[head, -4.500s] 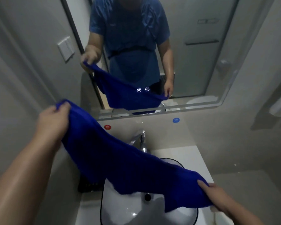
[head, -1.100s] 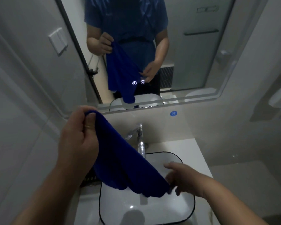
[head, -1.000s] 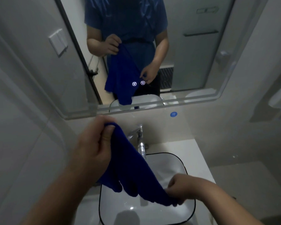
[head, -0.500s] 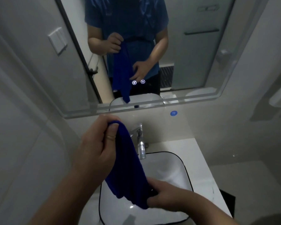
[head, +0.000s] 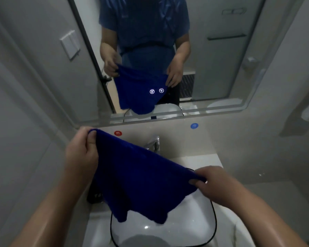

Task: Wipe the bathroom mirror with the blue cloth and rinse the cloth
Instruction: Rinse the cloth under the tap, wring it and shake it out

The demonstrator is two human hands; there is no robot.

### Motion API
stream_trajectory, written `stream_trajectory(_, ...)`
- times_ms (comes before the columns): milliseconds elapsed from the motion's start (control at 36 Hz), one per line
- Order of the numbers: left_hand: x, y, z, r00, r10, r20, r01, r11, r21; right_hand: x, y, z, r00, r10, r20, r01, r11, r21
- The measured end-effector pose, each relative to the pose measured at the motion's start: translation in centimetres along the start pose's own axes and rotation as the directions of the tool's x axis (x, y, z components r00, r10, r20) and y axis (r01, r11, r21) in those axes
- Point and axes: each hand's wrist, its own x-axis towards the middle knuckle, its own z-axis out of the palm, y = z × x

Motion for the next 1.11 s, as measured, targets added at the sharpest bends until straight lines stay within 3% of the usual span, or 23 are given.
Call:
stream_trajectory(111,-1.3,-3.2,1.3,0.989,-0.148,0.009,0.149,0.989,-0.027,-0.7,-0.8,-2.4,0.998,-0.023,-0.061,0.024,1.000,0.016)
stream_trajectory(306,-2.3,-4.1,1.6,0.962,-0.273,-0.013,0.270,0.957,-0.111,0.2,0.6,-2.8,0.991,0.002,-0.135,0.050,0.921,0.386)
stream_trajectory(361,-2.2,-3.6,1.4,0.958,-0.285,-0.036,0.279,0.952,-0.126,-0.1,0.7,-3.2,0.992,-0.053,-0.114,0.110,0.809,0.577)
stream_trajectory(445,-1.9,-3.4,1.5,0.922,-0.386,0.030,0.387,0.916,-0.108,-0.1,0.7,-3.6,0.996,-0.082,-0.024,0.060,0.465,0.883)
stream_trajectory(500,-1.7,-3.4,1.9,0.834,-0.533,0.142,0.548,0.829,-0.112,0.5,0.5,-3.9,1.000,0.006,0.008,-0.009,0.242,0.970)
stream_trajectory(583,-2.3,-2.3,2.3,0.675,-0.677,0.294,0.736,0.645,-0.205,1.2,0.0,-4.3,0.984,0.177,0.033,-0.054,0.116,0.992)
stream_trajectory(667,-3.1,-0.1,3.0,0.659,-0.671,0.339,0.748,0.632,-0.202,1.4,-1.1,-4.3,0.945,0.323,0.046,-0.100,0.153,0.983)
stream_trajectory(750,-4.0,2.6,3.8,0.654,-0.620,0.433,0.748,0.613,-0.252,0.7,-3.2,-3.9,0.932,0.362,-0.007,-0.108,0.297,0.949)
stream_trajectory(834,-5.1,4.9,4.8,0.648,-0.511,0.564,0.743,0.587,-0.321,-0.5,-6.4,-3.1,0.951,0.281,-0.130,-0.037,0.519,0.854)
stream_trajectory(889,-5.9,6.4,5.3,0.636,-0.432,0.639,0.748,0.550,-0.372,-1.2,-8.1,-1.9,0.980,0.161,-0.118,-0.004,0.610,0.793)
stream_trajectory(945,-6.3,7.7,5.7,0.642,-0.351,0.682,0.734,0.540,-0.412,-1.8,-9.5,-0.6,1.000,-0.002,-0.016,0.014,0.630,0.777)
stream_trajectory(1000,-6.5,8.2,5.7,0.689,-0.282,0.668,0.649,0.650,-0.395,-2.1,-9.9,0.0,0.991,-0.130,0.016,0.067,0.605,0.793)
stream_trajectory(1056,-6.5,7.9,5.4,0.723,-0.223,0.654,0.556,0.750,-0.359,-2.3,-9.3,-0.3,0.988,-0.151,-0.011,0.098,0.579,0.809)
stream_trajectory(1111,-6.4,7.2,5.2,0.735,-0.195,0.649,0.517,0.781,-0.350,-1.9,-8.2,-0.7,0.986,-0.152,-0.075,0.150,0.581,0.800)
